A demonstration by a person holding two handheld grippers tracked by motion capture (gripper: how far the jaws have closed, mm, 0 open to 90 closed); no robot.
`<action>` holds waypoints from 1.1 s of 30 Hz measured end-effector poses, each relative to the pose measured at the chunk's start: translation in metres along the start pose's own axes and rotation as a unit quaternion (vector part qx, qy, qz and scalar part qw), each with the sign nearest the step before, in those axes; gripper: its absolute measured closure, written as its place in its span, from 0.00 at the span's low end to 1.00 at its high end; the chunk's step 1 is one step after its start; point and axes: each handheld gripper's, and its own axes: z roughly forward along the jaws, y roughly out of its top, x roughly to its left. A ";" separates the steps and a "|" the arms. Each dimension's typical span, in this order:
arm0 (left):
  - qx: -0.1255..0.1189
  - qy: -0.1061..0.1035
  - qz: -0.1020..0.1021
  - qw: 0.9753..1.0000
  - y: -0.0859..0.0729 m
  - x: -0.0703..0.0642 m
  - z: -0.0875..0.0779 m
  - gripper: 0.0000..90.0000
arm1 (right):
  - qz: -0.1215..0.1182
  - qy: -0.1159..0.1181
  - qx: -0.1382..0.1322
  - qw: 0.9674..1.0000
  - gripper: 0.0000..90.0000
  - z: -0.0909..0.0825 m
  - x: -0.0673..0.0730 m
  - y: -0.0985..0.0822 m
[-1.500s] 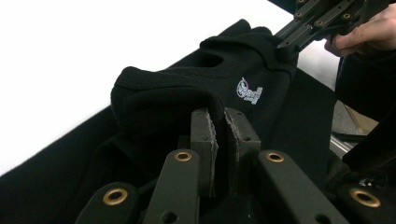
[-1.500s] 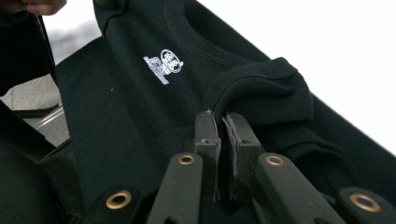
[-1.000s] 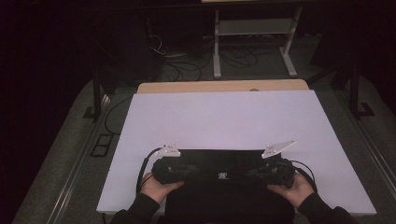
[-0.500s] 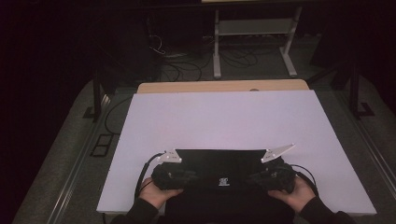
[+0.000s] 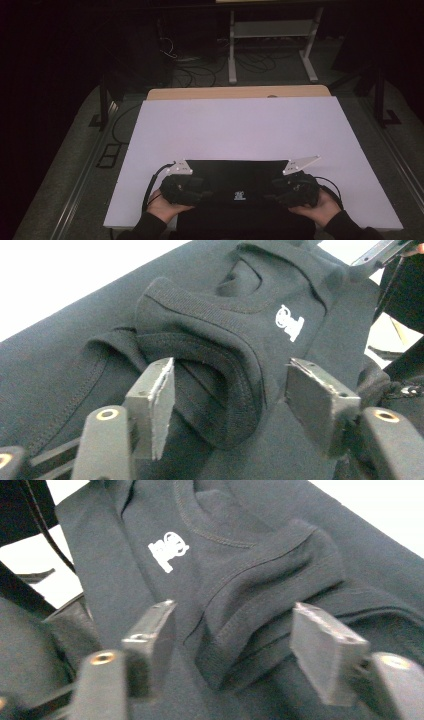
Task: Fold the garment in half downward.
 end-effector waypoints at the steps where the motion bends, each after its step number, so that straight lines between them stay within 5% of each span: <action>1: 0.001 -0.003 0.006 1.000 0.000 0.000 -0.001 0.36 | -0.002 -0.004 -0.001 1.000 0.32 -0.001 0.000 0.000; 14: -0.002 -0.017 0.022 1.000 0.008 0.002 -0.003 0.06 | -0.013 -0.012 -0.017 1.000 0.00 -0.009 0.001 0.011; 19: -0.009 -0.014 0.037 0.999 0.014 0.001 -0.007 0.00 | -0.016 -0.016 -0.021 1.000 0.00 -0.013 -0.001 0.017; 33: -0.031 0.006 0.037 0.999 0.020 0.013 -0.025 0.00 | -0.023 -0.017 -0.032 0.999 0.00 -0.026 -0.011 0.025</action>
